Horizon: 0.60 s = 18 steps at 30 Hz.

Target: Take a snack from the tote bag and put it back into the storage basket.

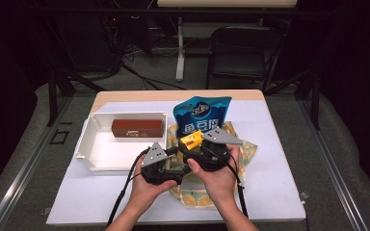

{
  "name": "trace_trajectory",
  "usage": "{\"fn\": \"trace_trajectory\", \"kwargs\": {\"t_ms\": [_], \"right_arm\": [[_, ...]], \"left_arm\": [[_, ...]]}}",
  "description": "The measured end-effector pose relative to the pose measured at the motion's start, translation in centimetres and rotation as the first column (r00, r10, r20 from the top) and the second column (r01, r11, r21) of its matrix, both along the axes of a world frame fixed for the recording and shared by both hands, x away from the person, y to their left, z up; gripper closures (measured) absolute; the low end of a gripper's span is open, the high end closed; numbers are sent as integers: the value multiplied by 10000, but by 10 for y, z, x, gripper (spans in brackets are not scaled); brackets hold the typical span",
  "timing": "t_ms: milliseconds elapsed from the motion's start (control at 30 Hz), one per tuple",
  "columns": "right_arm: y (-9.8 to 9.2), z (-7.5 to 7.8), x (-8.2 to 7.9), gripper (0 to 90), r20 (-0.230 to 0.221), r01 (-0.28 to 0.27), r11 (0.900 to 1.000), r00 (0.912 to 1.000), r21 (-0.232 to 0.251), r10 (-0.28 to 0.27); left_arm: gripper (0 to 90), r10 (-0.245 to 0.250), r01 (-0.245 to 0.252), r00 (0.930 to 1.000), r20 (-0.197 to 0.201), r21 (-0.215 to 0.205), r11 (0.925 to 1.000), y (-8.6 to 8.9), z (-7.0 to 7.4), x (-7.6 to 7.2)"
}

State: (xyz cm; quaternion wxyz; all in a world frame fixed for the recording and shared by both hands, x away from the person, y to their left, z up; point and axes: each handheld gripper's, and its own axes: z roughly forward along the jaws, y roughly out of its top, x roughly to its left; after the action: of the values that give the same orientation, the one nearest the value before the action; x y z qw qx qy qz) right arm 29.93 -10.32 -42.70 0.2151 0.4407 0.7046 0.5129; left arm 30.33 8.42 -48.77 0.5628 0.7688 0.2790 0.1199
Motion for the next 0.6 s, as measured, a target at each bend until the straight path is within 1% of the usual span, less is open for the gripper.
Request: {"fn": "trace_trajectory", "kwargs": {"t_ms": [33, 100, 133, 167, 200, 233, 267, 300, 333, 367, 400, 433, 467, 500, 533, 567, 600], "right_arm": [[2, -1, -1, 287, -27, -46, 10000, 10000, 32, 46], [5, -1, -2, 287, -163, -115, 9999, 9998, 9, 115], [7, -2, -3, 287, -168, -119, 9999, 9998, 27, 120], [8, -2, -4, 287, -199, -190, 9998, 9996, -2, 190], [8, -2, -4, 287, -199, -190, 9998, 9996, -2, 190], [12, -3, -6, 287, -271, -299, 9996, 9992, -8, 298], [14, -4, -6, 287, -269, -302, 9995, 9992, -7, 301], [15, -4, -7, 287, -295, -359, 9993, 9989, -51, 357], [17, -5, -8, 286, -299, -398, 9992, 9988, -69, 396], [18, -5, -8, 286, -283, -396, 9992, 9988, 16, 396], [19, -5, -9, 287, -340, -465, 9989, 9983, -24, 463], [20, -5, -10, 287, -334, -519, 9986, 9981, -13, 519], [21, -5, -10, 287, -341, -548, 9985, 9979, 17, 548], [23, -5, -11, 287, -338, -571, 9984, 9978, 20, 572], [24, -5, -12, 286, -330, -600, 9982, 9976, 50, 602], [24, -5, -12, 286, -330, -600, 9982, 9976, 50, 602], [24, -5, -12, 286, -352, -659, 9978, 9972, 37, 660]], "left_arm": [[217, 141, -141, 9999, 75, 49, 9999, -1, 0, -1], [240, -66, 66, 10000, -54, -16, 10000, 0, -1, 0], [240, -40, 40, 10000, -1, -34, 10000, 0, -1, 0], [256, 201, -201, 9998, 71, -35, 9998, -2, -1, -1], [266, 201, -201, 9998, 71, -35, 9998, -2, -1, -1], [267, 85, -85, 9999, 75, 66, 9999, -1, -1, 0], [273, 183, -184, 9998, 115, 47, 9998, -2, -2, -1], [275, 64, -64, 10000, 71, 92, 9999, -2, -2, 0], [276, 106, -108, 9999, 75, 139, 9998, -2, -2, 0], [286, 99, -99, 9999, 33, 118, 9999, -3, -3, 0], [286, 153, -154, 9999, 59, 170, 9997, -3, -3, 0], [291, 334, -337, 9994, 125, 181, 9993, -3, -3, -1], [308, 158, -159, 9999, 48, 138, 9998, -2, -3, 0], [314, 315, -316, 9995, 72, 169, 9994, -3, -4, 0], [320, 157, -158, 9999, 63, 116, 9998, -2, -4, 0], [355, 157, -158, 9999, 63, 116, 9998, -2, -4, 0], [355, 113, -114, 9999, 43, 85, 9999, -2, -4, 1]]}}
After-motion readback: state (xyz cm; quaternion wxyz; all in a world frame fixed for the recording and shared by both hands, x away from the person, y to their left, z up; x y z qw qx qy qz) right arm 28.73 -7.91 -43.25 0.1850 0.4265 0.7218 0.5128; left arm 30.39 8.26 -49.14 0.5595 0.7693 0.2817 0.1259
